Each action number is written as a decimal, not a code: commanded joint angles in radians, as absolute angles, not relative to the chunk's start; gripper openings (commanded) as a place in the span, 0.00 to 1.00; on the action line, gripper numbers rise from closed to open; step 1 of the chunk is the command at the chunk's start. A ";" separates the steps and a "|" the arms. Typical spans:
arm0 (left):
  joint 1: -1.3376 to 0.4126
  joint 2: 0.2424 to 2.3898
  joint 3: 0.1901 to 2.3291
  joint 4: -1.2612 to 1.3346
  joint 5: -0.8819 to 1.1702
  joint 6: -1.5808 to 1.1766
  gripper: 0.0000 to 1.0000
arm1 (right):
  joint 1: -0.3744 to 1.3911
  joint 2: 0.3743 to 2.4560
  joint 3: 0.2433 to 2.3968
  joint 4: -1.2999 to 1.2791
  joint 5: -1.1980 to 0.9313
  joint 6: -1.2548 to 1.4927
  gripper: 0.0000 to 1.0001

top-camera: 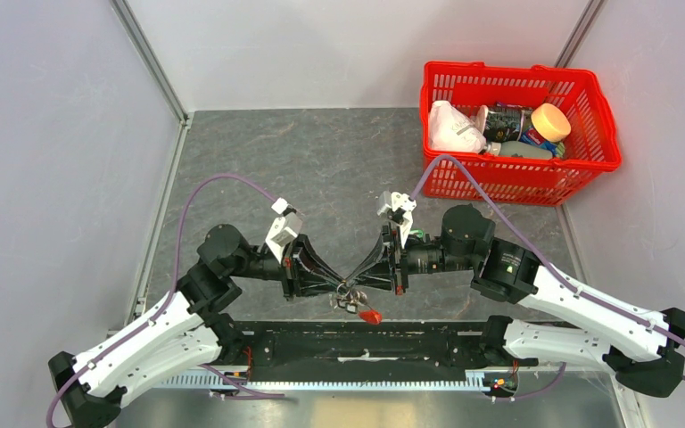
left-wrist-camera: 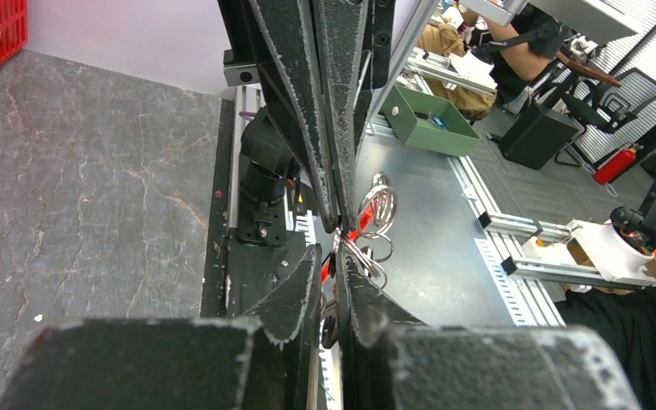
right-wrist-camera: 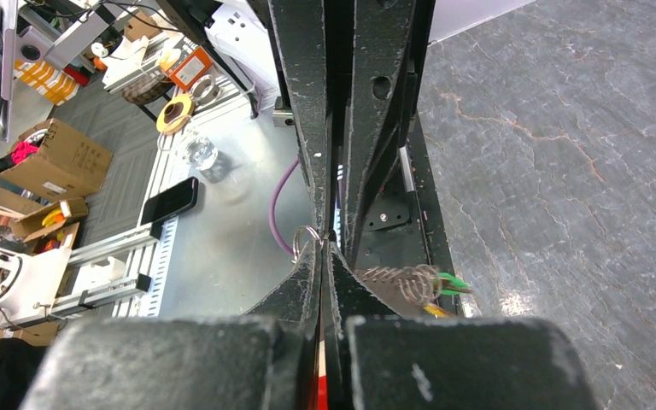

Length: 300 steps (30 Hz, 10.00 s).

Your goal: Put the keys on the keyring

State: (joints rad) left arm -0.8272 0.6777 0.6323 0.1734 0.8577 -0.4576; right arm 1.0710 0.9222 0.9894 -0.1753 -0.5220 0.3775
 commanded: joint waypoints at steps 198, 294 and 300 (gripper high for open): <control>-0.986 0.632 0.916 0.101 1.421 -0.346 0.02 | 1.137 1.155 1.387 -0.564 -0.944 -0.182 0.00; -1.242 1.212 1.447 -0.980 0.438 0.156 0.02 | 1.154 0.810 1.297 -0.852 -0.371 -0.056 0.00; -1.267 1.141 1.406 -0.948 0.586 0.229 0.02 | 1.154 0.823 1.374 -0.915 -0.457 -0.083 0.00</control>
